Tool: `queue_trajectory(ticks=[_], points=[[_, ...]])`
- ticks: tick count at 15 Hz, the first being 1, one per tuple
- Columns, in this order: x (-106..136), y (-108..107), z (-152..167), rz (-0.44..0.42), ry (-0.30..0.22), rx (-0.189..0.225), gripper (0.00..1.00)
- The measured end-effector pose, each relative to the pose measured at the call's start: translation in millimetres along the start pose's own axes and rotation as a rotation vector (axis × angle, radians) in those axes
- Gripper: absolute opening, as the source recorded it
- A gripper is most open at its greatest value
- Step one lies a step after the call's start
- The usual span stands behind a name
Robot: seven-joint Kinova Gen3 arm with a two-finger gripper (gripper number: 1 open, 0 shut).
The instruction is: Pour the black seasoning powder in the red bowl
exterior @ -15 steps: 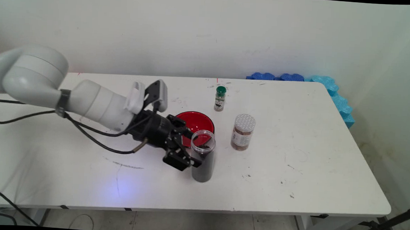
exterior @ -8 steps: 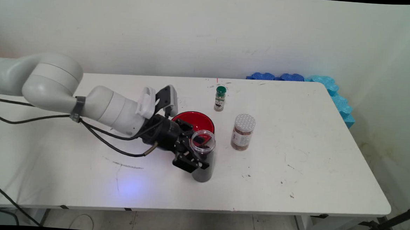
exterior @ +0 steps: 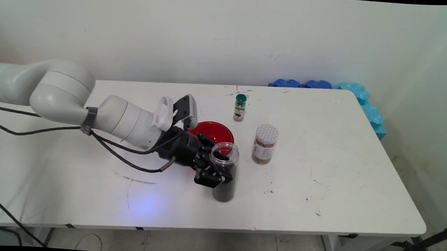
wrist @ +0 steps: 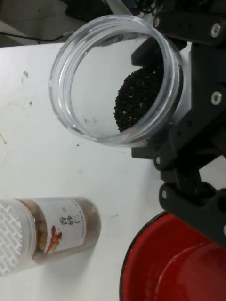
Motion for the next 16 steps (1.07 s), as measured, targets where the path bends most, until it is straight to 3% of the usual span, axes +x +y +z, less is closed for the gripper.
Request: queue_trajectory(ticks=[6,16], points=[[11.3,1.6,-21.5,0.013,0.013,-0.012,0.00],[44.6,3.0,-95.8,0.021,0.042,-0.017,0.00]])
